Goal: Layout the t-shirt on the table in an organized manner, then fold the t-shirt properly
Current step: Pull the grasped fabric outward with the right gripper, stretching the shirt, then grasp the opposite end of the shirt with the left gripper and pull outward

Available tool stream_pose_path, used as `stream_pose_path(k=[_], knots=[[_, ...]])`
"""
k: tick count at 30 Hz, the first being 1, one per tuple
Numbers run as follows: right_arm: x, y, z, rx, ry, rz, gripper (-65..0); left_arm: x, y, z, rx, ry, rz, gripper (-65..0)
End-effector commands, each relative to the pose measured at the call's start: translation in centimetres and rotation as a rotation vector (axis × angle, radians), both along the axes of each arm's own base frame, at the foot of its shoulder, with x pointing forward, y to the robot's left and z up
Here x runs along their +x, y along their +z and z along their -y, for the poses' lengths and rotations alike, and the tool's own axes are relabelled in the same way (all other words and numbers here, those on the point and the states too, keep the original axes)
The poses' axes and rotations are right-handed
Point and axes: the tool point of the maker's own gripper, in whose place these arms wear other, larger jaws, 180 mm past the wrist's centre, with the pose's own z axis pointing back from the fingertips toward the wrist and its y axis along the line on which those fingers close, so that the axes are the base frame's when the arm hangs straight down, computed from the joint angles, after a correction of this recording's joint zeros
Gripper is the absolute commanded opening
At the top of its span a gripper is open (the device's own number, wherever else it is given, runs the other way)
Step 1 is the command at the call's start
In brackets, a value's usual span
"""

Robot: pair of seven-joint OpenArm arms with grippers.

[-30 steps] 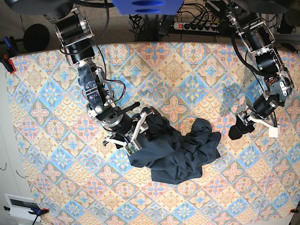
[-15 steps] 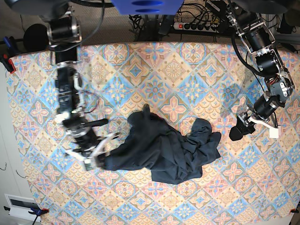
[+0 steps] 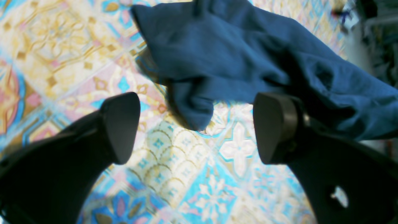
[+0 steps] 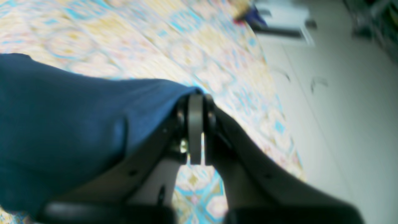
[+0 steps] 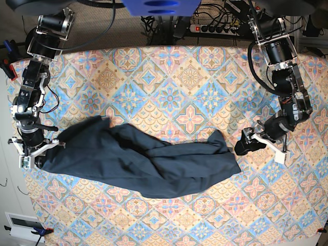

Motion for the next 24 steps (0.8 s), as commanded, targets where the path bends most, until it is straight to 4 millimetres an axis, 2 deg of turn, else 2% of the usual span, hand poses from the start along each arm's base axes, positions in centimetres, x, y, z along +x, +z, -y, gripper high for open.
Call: stream_pose_path(k=[1, 3, 6, 9, 12, 15, 17, 21, 24], knots=[[0.4, 2.1, 1.5, -0.008, -0.025, 0.066, -64.3, 1.0, 1.6, 0.3, 0.01, -0.013, 0.065, -12.4], [-0.1, 1.8, 3.1, 0.005, -0.07, 0.062, -64.3, 1.5, 1.6, 0.9, 0.04, -0.026, 0.088, -12.4], [-0.4, 1.9, 3.8, 0.008, -0.091, 0.065, -63.0, 1.6, 0.7, 2.2, 0.105, -0.066, 0.086, -12.4], [-0.6, 2.0, 3.9, 0.006, -0.094, 0.069, -56.6, 2.2, 0.4, 4.3, 0.175, -0.13, 0.101, -12.4], [-1.2, 1.1, 3.9, 0.004, -0.093, 0.044, -50.0, 2.6, 0.0, 6.2, 0.237, -0.19, 0.113, -12.4], [-1.7, 1.3, 3.5, -0.009, -0.085, 0.049, -44.8, 3.5, 0.4, 7.7, 0.25, -0.208, 0.14, -12.4], [-2.0, 1.2, 3.4, -0.016, -0.081, 0.046, -44.0, 4.5, 0.2, 8.4, 0.23, -0.204, 0.131, -12.4], [-2.3, 1.2, 3.2, -0.021, -0.076, 0.044, -44.0, 6.0, -1.2, 9.8, 0.164, -0.191, 0.079, -12.4], [-2.3, 1.8, 3.0, -0.027, -0.071, 0.059, -44.0, 6.8, -1.8, 11.2, 0.117, -0.187, 0.051, -12.4]])
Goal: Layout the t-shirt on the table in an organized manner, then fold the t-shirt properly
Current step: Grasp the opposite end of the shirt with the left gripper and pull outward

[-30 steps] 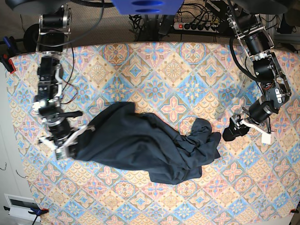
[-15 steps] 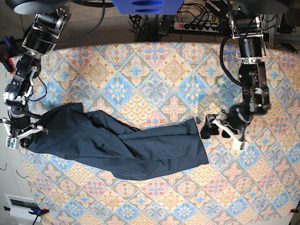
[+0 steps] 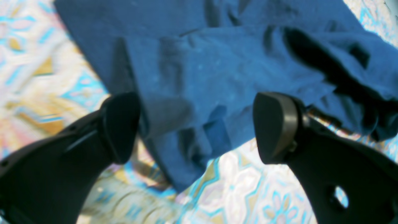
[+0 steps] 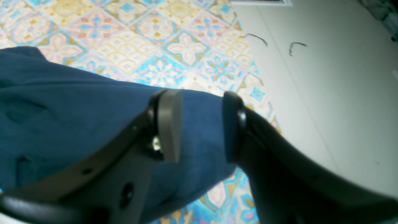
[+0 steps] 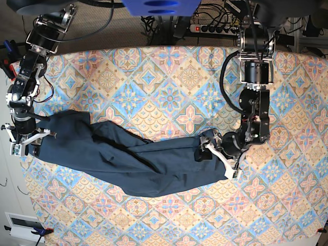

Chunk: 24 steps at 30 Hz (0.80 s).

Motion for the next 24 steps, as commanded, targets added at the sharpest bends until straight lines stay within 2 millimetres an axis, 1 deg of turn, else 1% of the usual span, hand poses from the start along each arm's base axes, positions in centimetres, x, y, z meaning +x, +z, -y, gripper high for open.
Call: stream_pose_path(k=[1, 4, 5, 6, 7, 8, 9, 10, 11, 12, 13, 15, 16, 17, 18, 20, 21, 22, 24], knots=[[0.7, 2.6, 0.2, -0.025, 0.008, 0.075, -44.0, 1.9, 2.4, 0.6, -0.033, 0.003, 0.068, -12.4], [0.6, 2.6, 0.2, -0.026, 0.008, 0.074, -44.0, 2.9, 2.1, 2.2, -0.075, 0.01, 0.06, -12.5], [0.6, 2.6, 0.2, -0.026, 0.008, 0.074, -44.0, 3.0, 1.6, 2.6, -0.089, 0.016, 0.048, -12.6], [0.6, 2.6, 0.2, -0.026, 0.008, 0.074, -44.0, 3.1, 1.1, 3.1, -0.101, 0.017, 0.029, -13.3], [0.6, 2.6, 0.2, -0.026, 0.008, 0.074, -44.0, 3.2, 0.7, 3.5, -0.109, 0.015, 0.01, -15.5], [0.6, 2.6, 0.2, -0.026, 0.008, 0.074, -44.0, 3.2, 0.3, 3.9, -0.117, 0.013, -0.007, -20.1], [0.6, 2.6, 0.2, -0.026, 0.008, 0.074, -44.0, 3.2, 0.1, 4.0, -0.12, 0.014, -0.018, -26.2], [0.6, 2.6, 0.2, -0.026, 0.008, 0.074, -44.0, 3.3, 0.0, 4.1, -0.122, 0.014, -0.019, -33.9], [0.6, 2.6, 0.2, -0.026, 0.008, 0.074, -44.0, 3.3, 0.0, 4.1, -0.122, 0.015, -0.018, -44.0], [0.6, 2.6, 0.2, -0.026, 0.008, 0.074, -44.0, 3.3, 0.1, 4.1, -0.127, 0.017, -0.018, -56.1], [0.6, 2.6, 0.2, -0.026, 0.008, 0.074, -44.0, 3.2, 0.0, 4.1, -0.129, 0.017, -0.019, -65.0], [0.6, 2.6, 0.2, -0.025, 0.009, 0.075, -44.0, 3.1, 0.0, 4.0, -0.13, 0.016, -0.025, -65.0], [0.6, 2.5, 0.2, -0.024, 0.008, 0.074, -44.0, 3.2, 0.5, 4.1, -0.132, 0.008, -0.007, -65.0], [0.7, 2.6, 0.2, -0.024, 0.008, 0.075, -44.0, 3.2, 1.6, 4.0, -0.131, -0.003, 0.021, -65.0], [0.7, 2.6, 0.2, -0.024, 0.008, 0.075, -44.0, 2.6, 2.2, 3.6, -0.123, -0.016, 0.035, -65.0], [0.7, 2.6, 0.2, -0.024, 0.008, 0.075, -44.0, 1.2, 5.5, 3.9, -0.116, -0.073, 0.11, -65.0], [0.7, 2.6, 0.2, -0.024, 0.008, 0.075, -44.0, 0.0, 6.5, 4.1, -0.104, -0.104, 0.129, -65.0], [0.7, 2.6, 0.2, -0.024, 0.01, 0.075, -44.0, -1.1, 7.3, 4.0, -0.086, -0.129, 0.144, -65.0], [0.7, 2.5, 0.0, -0.024, 0.014, 0.073, -44.0, -3.2, 7.9, 3.6, -0.042, -0.168, 0.15, -65.0]])
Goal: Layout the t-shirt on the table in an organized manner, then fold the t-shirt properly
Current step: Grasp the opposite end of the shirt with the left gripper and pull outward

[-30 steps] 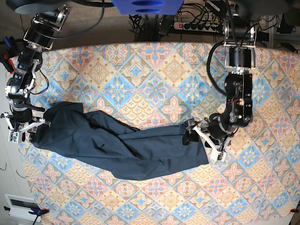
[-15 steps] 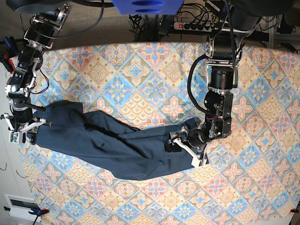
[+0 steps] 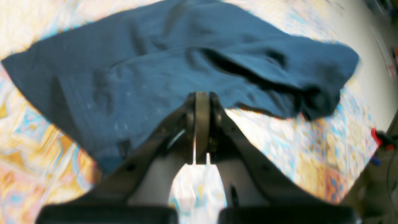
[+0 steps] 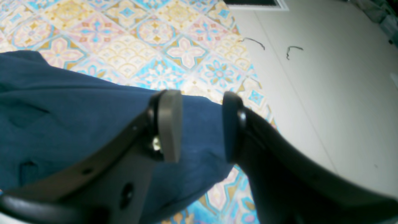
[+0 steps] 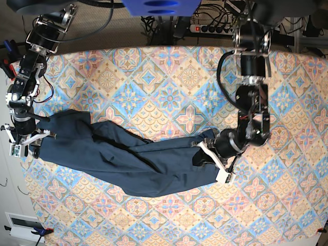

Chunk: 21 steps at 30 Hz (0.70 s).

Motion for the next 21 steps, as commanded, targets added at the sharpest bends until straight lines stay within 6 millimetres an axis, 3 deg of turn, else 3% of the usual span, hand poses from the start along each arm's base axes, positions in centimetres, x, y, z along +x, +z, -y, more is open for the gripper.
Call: stream_pose_path(k=[1, 3, 5, 7, 10, 14, 17, 21], knots=[[0.6, 2.1, 0.3, -0.025, 0.009, 0.061, -44.0, -0.7, 0.7, -0.1, 0.01, -0.019, 0.022, -65.0], [0.6, 2.0, 0.2, -0.024, 0.009, 0.058, -44.0, -2.4, 0.2, -1.4, 0.049, -0.015, 0.028, -65.0], [0.6, 1.8, 0.2, -0.022, 0.009, 0.053, -44.0, -2.0, 0.2, -2.4, 0.049, 0.018, 0.052, -65.0], [0.6, 1.7, 0.2, -0.019, 0.009, 0.052, -44.0, -1.2, -0.6, -4.0, 0.031, 0.079, 0.045, -65.0], [0.9, 1.5, -0.6, -0.021, 0.032, 0.043, -44.0, 1.9, -0.6, -6.4, -0.022, 0.18, 0.038, -62.9], [1.2, 1.2, -1.7, -0.022, 0.062, 0.035, -44.0, 5.0, -1.3, -6.8, -0.088, 0.234, 0.003, -49.4], [1.3, 1.3, -1.9, -0.025, 0.068, 0.037, -44.0, 7.2, -2.1, -5.8, -0.156, 0.269, -0.023, -34.1], [1.2, 1.3, -1.7, -0.024, 0.063, 0.038, -44.0, 8.4, -4.9, -6.1, -0.197, 0.328, -0.099, -17.2]])
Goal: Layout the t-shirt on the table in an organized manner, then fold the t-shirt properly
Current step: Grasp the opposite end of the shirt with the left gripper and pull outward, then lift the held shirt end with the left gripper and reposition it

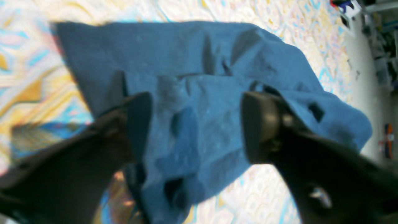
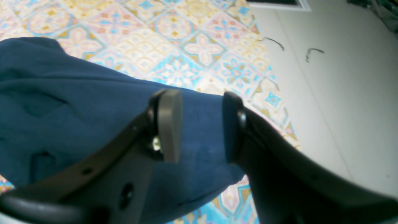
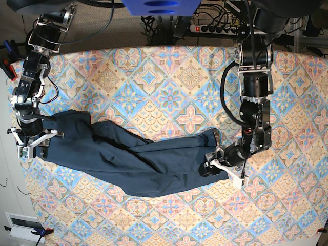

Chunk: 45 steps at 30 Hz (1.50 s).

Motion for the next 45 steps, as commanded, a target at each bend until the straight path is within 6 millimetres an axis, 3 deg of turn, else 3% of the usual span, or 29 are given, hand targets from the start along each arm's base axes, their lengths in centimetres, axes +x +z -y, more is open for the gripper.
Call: stream_pose_path(k=[1, 9, 11, 13, 15, 18, 21, 24, 27, 29, 31, 36, 40, 45], knots=[[0.6, 2.2, 0.4, -0.021, 0.005, 0.065, -44.0, 1.5, 1.8, -0.6, -0.007, 0.021, 0.053, -15.5], [0.6, 2.2, 0.4, -0.022, 0.005, 0.066, -44.0, 1.2, -1.4, 0.4, -0.054, 0.077, 0.006, -16.0], [0.6, 2.2, 0.4, -0.022, 0.005, 0.066, -44.0, 0.9, -1.7, 2.3, -0.048, 0.03, -0.003, -18.8], [0.6, 2.2, 0.4, -0.022, 0.005, 0.066, -44.0, 0.4, -2.1, 3.9, -0.02, -0.031, -0.011, -26.1], [0.6, 2.2, 0.4, -0.022, 0.005, 0.066, -44.0, 0.0, -2.4, 5.3, 0.002, -0.082, -0.015, -37.8], [0.6, 2.2, 0.4, -0.022, 0.005, 0.066, -44.0, -0.3, -2.6, 6.1, 0.017, -0.113, -0.019, -65.0], [0.6, 2.2, 0.4, -0.022, 0.005, 0.066, -44.0, -0.4, -2.4, 6.3, 0.018, -0.122, -0.012, -65.0], [0.6, 2.2, 0.4, -0.022, 0.005, 0.066, -44.0, -0.9, -0.1, 6.7, 0.035, -0.17, 0.043, -65.0], [0.6, 2.2, 0.4, -0.021, 0.003, 0.065, -44.0, -1.9, 4.2, 5.9, 0.108, -0.221, 0.177, -65.0], [0.6, 2.1, 0.2, -0.019, 0.007, 0.064, -44.0, -2.8, 5.4, 5.7, 0.142, -0.252, 0.206, -65.0], [0.7, 2.1, 0.2, -0.019, 0.009, 0.062, -44.0, -3.5, 5.9, 4.1, 0.201, -0.269, 0.211, -65.0], [0.1, 1.2, 0.2, -0.019, 0.009, 0.039, -44.0, -7.0, 4.6, 1.1, 0.379, -0.373, 0.194, -65.0], [-0.2, 0.7, 0.1, -0.019, 0.01, 0.026, -44.0, -11.2, 1.4, -0.6, 0.531, -0.528, 0.104, -65.0], [-0.5, 0.3, 0.1, -0.019, 0.011, 0.012, -43.9, -14.6, -1.7, -0.5, 0.599, -0.668, 0.016, -65.0]])
